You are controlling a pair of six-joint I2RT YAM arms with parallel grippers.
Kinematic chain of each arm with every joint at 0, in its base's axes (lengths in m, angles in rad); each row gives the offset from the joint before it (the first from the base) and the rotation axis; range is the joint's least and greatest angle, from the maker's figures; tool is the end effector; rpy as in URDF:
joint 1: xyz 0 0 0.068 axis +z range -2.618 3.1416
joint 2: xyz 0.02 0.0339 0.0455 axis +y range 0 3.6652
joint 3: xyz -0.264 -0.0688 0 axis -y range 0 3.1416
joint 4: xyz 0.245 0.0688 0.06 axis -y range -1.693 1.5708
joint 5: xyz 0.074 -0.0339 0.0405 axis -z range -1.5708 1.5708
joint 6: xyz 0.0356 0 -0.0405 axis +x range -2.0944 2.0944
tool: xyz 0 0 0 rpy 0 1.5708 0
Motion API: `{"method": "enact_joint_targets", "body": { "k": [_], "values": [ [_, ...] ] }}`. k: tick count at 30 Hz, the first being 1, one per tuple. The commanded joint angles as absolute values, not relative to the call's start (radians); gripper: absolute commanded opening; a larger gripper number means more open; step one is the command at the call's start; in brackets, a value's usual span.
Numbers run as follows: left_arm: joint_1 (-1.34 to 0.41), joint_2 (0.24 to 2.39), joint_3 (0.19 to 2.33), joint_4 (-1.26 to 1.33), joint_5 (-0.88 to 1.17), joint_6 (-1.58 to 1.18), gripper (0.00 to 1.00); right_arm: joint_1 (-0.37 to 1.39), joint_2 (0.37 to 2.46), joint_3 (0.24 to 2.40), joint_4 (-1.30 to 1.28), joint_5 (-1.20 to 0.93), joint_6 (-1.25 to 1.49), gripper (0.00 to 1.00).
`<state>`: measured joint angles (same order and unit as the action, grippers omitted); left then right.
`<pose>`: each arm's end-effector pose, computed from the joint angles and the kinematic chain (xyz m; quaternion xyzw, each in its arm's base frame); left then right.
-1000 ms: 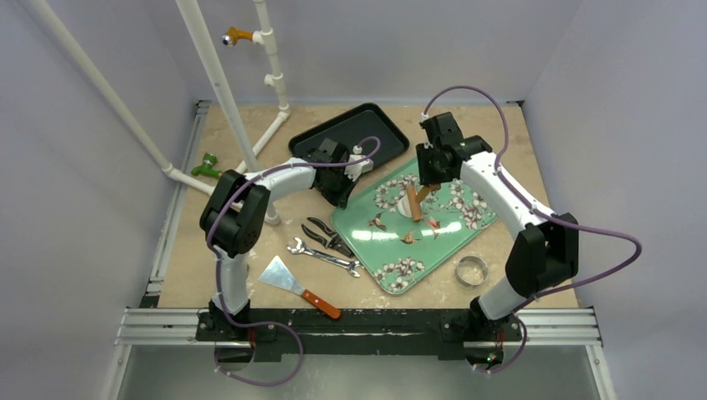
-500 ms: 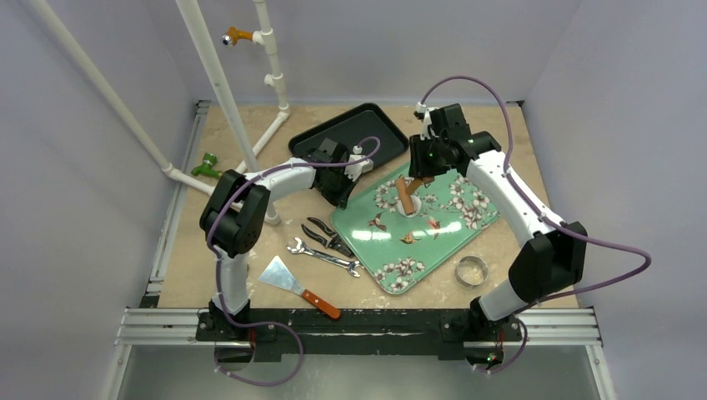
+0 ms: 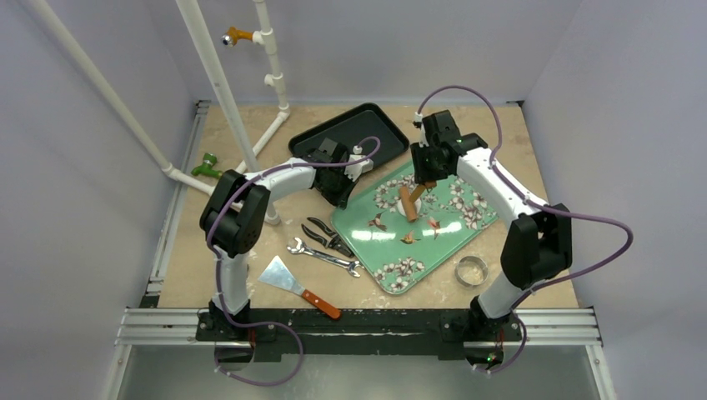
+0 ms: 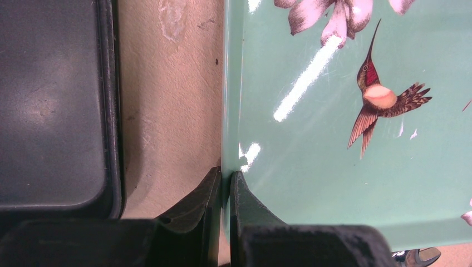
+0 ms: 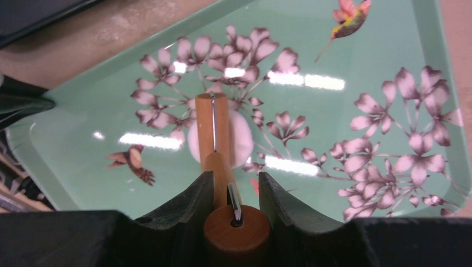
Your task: Roll out the dumpling wrappers from the dough
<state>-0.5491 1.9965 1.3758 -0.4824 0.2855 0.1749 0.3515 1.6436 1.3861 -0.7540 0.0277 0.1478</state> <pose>0.3462 -0.2236 0.1637 0.3718 0.8888 -0.1786 0.1996 0.3285 0.1194 0.2795 -0.0939 0.9565 0.0553 0.2707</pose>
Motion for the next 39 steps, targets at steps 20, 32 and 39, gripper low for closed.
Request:
{"method": "enact_joint_targets", "body": {
  "k": [20, 32, 39],
  "values": [
    [-0.555, 2.004, 1.345, -0.451, 0.27, 0.183, 0.0, 0.281, 1.655, 1.368, -0.781, 0.443, 0.114, 0.0],
    [-0.554, 2.005, 1.345, -0.45, 0.268, 0.181, 0.0, 0.235, 1.633, 1.355, -0.786, 0.495, 0.103, 0.0],
    [-0.554, 2.004, 1.345, -0.451, 0.27, 0.181, 0.0, 0.235, 1.59, 1.41, -0.82, 0.452, 0.124, 0.0]
  ]
}}
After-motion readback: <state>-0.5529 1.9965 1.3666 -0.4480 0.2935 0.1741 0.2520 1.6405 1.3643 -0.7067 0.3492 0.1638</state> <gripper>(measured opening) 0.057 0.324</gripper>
